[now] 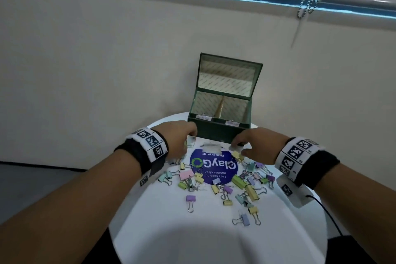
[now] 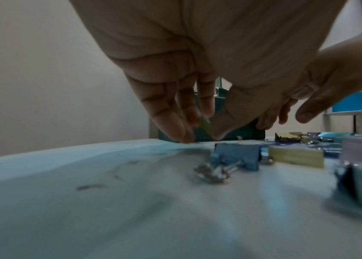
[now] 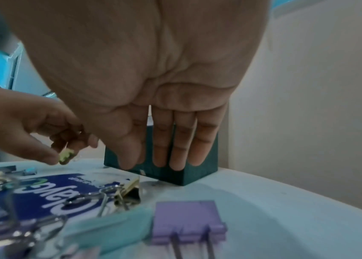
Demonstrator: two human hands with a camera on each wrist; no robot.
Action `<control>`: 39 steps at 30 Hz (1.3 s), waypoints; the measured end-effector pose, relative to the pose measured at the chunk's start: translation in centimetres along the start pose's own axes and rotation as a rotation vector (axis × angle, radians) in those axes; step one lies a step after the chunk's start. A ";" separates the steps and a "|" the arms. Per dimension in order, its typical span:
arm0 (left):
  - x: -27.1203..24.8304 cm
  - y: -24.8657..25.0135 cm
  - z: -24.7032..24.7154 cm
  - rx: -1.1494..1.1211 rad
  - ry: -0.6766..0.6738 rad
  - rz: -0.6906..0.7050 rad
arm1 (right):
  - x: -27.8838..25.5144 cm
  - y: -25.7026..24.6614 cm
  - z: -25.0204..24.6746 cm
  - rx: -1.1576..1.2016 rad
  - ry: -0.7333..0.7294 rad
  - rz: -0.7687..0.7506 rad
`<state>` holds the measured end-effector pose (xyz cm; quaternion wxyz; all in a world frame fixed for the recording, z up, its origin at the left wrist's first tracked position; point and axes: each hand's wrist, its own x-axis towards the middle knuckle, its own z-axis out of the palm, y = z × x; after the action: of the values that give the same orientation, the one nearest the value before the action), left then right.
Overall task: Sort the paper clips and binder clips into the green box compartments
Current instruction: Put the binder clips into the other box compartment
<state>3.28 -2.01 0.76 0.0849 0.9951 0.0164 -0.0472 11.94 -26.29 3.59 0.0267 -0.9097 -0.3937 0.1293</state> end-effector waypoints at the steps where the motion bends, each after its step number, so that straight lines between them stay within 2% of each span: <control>1: -0.1 0.0 -0.1 -0.011 0.011 -0.008 | -0.1 0.1 0.1 -0.002 -0.008 -0.001; 5: -0.4 0.0 -0.1 -0.011 -0.018 -0.064 | -0.3 0.4 0.1 -0.026 0.000 -0.028; 9: -0.9 0.0 0.2 -0.028 0.032 -0.074 | -0.7 0.0 0.5 -0.080 -0.021 -0.016; 13: -1.8 -0.2 0.0 -0.061 -0.014 -0.100 | -1.7 -1.5 0.7 -0.048 -0.183 -0.066; 16: -2.3 -0.1 0.0 -0.075 -0.045 -0.075 | -2.4 -1.8 1.1 -0.117 -0.273 -0.096; 21: -2.6 -0.1 0.5 0.035 -0.088 -0.130 | -2.5 -0.9 1.5 -0.097 -0.261 -0.089; 27: -2.5 -0.1 0.4 0.034 -0.066 -0.103 | -2.4 -0.4 1.3 -0.017 -0.207 -0.092; 31: -2.5 -0.1 0.7 0.039 -0.049 -0.107 | -2.2 -0.3 0.6 0.101 -0.163 -0.057; 34: -2.5 -0.2 0.8 0.018 -0.020 -0.096 | -1.8 0.3 0.0 0.276 -0.156 -0.057; 39: -2.6 -0.1 0.6 -0.051 0.084 -0.029 | -1.2 1.4 -0.6 0.819 -0.176 0.007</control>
<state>0.67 -2.04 0.42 0.1088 0.9934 0.0354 -0.0061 12.28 -28.13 4.20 0.3519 -0.8108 -0.3073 0.3525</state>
